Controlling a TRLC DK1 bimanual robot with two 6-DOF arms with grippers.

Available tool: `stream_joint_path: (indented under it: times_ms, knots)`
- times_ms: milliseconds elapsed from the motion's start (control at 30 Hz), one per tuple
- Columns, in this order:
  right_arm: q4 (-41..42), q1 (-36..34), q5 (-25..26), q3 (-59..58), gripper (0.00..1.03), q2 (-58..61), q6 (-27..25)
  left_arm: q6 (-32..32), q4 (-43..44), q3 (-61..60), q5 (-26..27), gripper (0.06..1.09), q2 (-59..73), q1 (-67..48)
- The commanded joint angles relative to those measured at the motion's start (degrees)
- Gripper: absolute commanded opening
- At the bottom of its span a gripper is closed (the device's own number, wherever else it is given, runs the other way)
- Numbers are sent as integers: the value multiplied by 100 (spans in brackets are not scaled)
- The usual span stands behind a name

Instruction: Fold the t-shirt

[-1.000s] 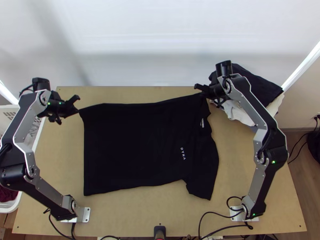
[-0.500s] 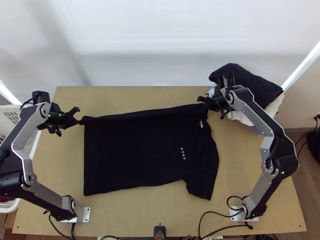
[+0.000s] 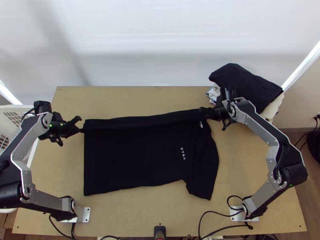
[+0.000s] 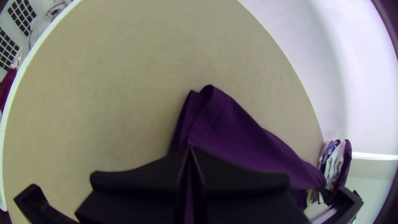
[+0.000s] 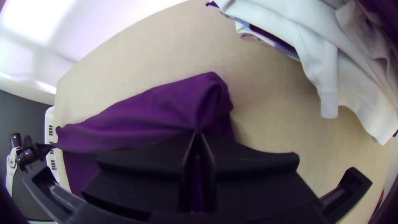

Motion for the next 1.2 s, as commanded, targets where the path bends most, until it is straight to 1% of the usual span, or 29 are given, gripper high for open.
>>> stream_joint_path:
  times_ms: [0, 233, 267, 300, 333, 367, 400, 433, 467, 500, 533, 667, 800, 833, 867, 933, 967, 1000, 1033, 1100, 1133, 1167]
  knots:
    - [156, -60, 150, -361, 3, -183, -43, 124, 137, -440, 39, 10, -270, 10]
    - [507, -60, 255, -836, 3, -262, -26, 142, 225, -932, 31, 10, -718, 1]
    - [577, -52, 291, -897, 3, -297, -26, 142, 225, -985, 31, 11, -806, -8]
    - [648, -52, 335, -950, 3, -341, -35, 142, 207, -1011, 39, 23, -894, -17]
    - [709, -52, 361, -985, 4, -394, -43, 151, 172, -1029, 39, 46, -999, -34]
    - [736, -43, 379, -1011, 12, -481, -43, 186, 155, -1064, 39, 79, -1105, -52]
    - [736, -52, 379, -1038, 22, -596, -35, 247, 102, -1064, 31, 98, -1202, -96]
    - [736, -43, 379, -1073, 32, -719, -43, 326, 23, -1055, 31, 102, -1281, -104]
    - [736, -43, 387, -1099, 40, -842, -43, 335, 5, -1046, 31, 103, -1360, -104]
    - [744, -34, 387, -1126, 45, -974, -52, 344, -4, -1038, 31, 103, -1456, -104]
    - [744, -34, 387, -1152, 47, -1106, -52, 370, -4, -1046, 31, 103, -1553, -104]
    - [665, 89, 379, -1275, 48, -1668, -193, 493, -206, -967, 39, 102, -1975, -96]
    - [516, 221, 379, -1653, 48, -2582, -166, 643, -575, -792, 57, 102, -2371, -166]
    - [481, 265, 387, -1785, 49, -2855, -166, 660, -645, -748, 57, 102, -2441, -210]
    - [384, 309, 422, -1908, 54, -3074, -131, 687, -707, -730, 57, 102, -2529, -227]
    - [-99, 432, 449, -1969, 55, -3347, 71, 731, -795, -695, 57, 102, -2643, -245]
    - [-389, 458, 449, -1978, 59, -3435, 238, 740, -830, -695, 57, 102, -2696, -263]
    - [-741, 528, 440, -1987, 62, -3496, 502, 757, -847, -695, 57, 102, -2731, -271]
    - [-1084, 625, 449, -1987, 63, -3531, 721, 757, -865, -695, 57, 102, -2766, -271]
    - [-1725, 669, 440, -1969, 63, -3584, 906, 757, -909, -677, 57, 102, -2819, -289]
    - [-1936, 695, 440, -2013, 63, -3575, 967, 757, -927, -669, 57, 102, -2845, -289]
    - [-2024, 722, 440, -2128, 63, -3584, 923, 757, -944, -660, 57, 102, -2863, -298]
